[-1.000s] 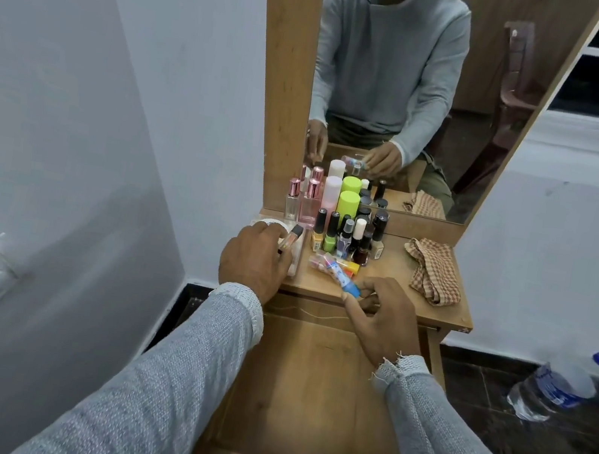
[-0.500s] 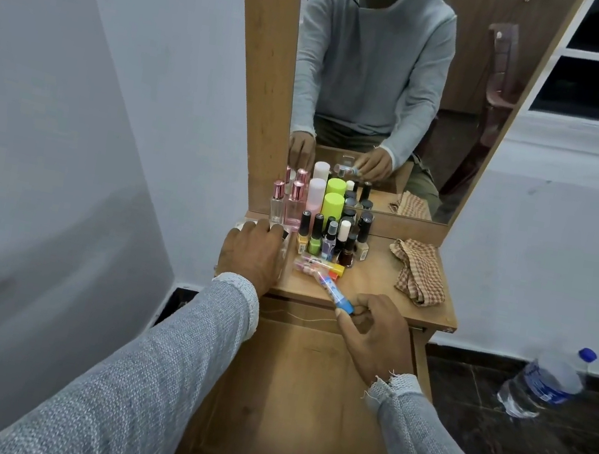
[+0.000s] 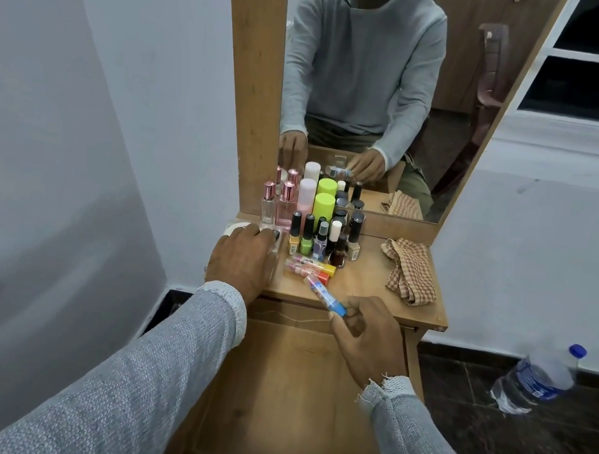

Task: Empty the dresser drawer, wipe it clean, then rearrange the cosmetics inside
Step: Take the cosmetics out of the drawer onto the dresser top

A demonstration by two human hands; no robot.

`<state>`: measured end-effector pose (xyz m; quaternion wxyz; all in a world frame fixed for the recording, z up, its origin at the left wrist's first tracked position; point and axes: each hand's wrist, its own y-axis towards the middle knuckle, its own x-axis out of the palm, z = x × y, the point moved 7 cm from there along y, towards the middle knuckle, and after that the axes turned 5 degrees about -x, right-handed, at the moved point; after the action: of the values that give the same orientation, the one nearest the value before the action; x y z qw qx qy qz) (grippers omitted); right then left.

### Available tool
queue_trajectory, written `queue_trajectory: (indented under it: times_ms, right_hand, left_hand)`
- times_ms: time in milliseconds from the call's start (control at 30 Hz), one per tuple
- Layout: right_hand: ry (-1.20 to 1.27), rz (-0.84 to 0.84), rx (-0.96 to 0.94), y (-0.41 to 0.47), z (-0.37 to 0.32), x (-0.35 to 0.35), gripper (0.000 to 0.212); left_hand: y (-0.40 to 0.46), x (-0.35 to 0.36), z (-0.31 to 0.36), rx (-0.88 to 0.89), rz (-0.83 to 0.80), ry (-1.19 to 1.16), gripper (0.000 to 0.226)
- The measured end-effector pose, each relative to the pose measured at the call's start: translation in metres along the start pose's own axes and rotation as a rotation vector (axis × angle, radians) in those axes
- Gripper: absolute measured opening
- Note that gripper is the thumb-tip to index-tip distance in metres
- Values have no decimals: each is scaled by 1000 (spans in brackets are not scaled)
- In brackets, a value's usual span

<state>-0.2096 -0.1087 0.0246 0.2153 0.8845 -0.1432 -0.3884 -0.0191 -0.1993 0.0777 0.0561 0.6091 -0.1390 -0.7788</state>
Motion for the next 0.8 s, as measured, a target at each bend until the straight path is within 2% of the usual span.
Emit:
queue_trajectory:
  times_ms: [233,367,533,800]
  right_hand:
    - [-98,-128,-109,14,-13,13,22]
    - [-173,-186,-115,30,-18,22,26]
    - [-200,-182,-55,43,-12,23,24]
    - [-134,-134,68,44,-5,31,26]
  left_hand:
    - [-48,5,-13,-72,31,-201,22]
    - [-65,19,-8,-7,-12,-178,28]
    - [-67,25,13,124,-39,-118,37]
    - [-67,35,29,170,-143,-41,46]
